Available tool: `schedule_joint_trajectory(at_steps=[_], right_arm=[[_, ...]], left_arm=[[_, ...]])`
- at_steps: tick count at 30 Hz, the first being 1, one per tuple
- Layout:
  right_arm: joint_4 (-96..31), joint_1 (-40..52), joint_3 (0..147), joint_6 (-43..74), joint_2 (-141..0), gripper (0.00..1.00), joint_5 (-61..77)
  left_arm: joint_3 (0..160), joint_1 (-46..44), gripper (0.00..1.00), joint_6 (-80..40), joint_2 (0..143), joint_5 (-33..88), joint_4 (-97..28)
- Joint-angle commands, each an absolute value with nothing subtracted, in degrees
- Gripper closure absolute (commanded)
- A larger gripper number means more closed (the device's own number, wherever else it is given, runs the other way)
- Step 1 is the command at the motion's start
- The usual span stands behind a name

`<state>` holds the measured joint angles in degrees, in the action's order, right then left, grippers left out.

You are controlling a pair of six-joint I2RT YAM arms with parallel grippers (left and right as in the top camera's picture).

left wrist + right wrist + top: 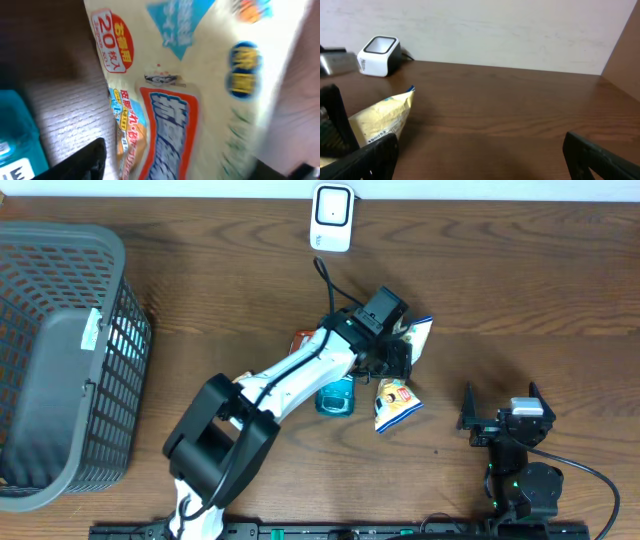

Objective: Scan the item barcode
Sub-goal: 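Release the yellow pack and retract the left gripper to the basket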

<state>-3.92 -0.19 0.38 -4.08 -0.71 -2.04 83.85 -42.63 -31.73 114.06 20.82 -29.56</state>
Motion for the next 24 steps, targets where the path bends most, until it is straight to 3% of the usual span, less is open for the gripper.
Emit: schedule_joint_trajectory(at_steps=[1, 8, 13, 14, 17, 21, 22, 24], right_arm=[[-4.10, -0.08, 0.32, -4.78, -0.45, 0.01, -1.96], [-4.10, -0.05, 0.32, -4.80, -0.45, 0.01, -1.96], [-4.10, -0.05, 0.32, -4.80, -0.45, 0.01, -1.96], [-4.10, -0.05, 0.32, -4.80, -0.45, 0.01, -1.96], [-4.10, -0.05, 0.32, -4.78, -0.45, 0.01, -1.96], [-4.10, -0.05, 0.32, -4.78, -0.45, 0.01, -1.96], [-4.10, -0.08, 0.32, -4.80, -0.45, 0.01, -1.96], [-4.10, -0.05, 0.32, -4.80, -0.45, 0.01, -1.96]], left_arm=[[86.28, -40.80, 0.27, -31.73, 106.13, 20.23, -29.43], [86.65, -34.79, 0.18, -28.08, 91.31, 13.85, -30.35], [87.74, -27.81, 0.00, -21.98, 80.38, -3.42, -32.80], [87.92, -26.09, 0.02, -21.10, 78.72, -7.22, -33.15], [88.03, -18.11, 0.02, -20.80, 73.47, -16.36, -33.95], [88.01, -1.63, 0.02, -24.23, 69.91, -17.26, -37.41], [87.99, 7.07, 0.02, -30.06, 70.41, -17.23, -40.82], [87.99, 15.44, 0.02, -37.98, 72.03, -16.95, -45.45]])
